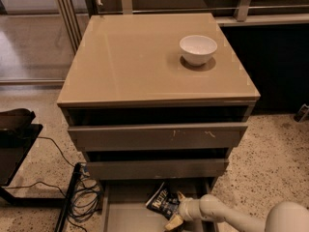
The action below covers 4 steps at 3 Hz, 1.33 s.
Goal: Pick blue chip bag from bottom drawer and place on counter
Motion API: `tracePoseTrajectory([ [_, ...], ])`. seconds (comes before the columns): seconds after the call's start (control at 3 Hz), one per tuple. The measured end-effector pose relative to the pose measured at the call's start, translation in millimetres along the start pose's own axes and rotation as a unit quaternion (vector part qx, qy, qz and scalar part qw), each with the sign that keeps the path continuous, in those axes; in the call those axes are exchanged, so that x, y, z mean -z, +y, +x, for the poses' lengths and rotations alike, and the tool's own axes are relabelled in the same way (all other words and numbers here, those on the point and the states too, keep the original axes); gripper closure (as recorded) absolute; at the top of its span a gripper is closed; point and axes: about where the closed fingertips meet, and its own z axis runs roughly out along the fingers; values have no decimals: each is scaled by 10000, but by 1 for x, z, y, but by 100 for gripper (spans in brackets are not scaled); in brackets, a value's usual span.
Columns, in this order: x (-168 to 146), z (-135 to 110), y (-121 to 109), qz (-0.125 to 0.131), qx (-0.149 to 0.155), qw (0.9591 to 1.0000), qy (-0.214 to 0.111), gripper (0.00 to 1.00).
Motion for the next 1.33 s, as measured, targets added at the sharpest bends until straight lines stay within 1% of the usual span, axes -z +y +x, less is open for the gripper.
tracePoseTrajectory([
  [0.33, -13, 9, -1, 51, -95, 9997, 217, 0],
  [0.67, -14, 9, -1, 62, -120, 9996, 233, 19],
  [1.33, -14, 9, -1, 61, -120, 9996, 233, 65],
])
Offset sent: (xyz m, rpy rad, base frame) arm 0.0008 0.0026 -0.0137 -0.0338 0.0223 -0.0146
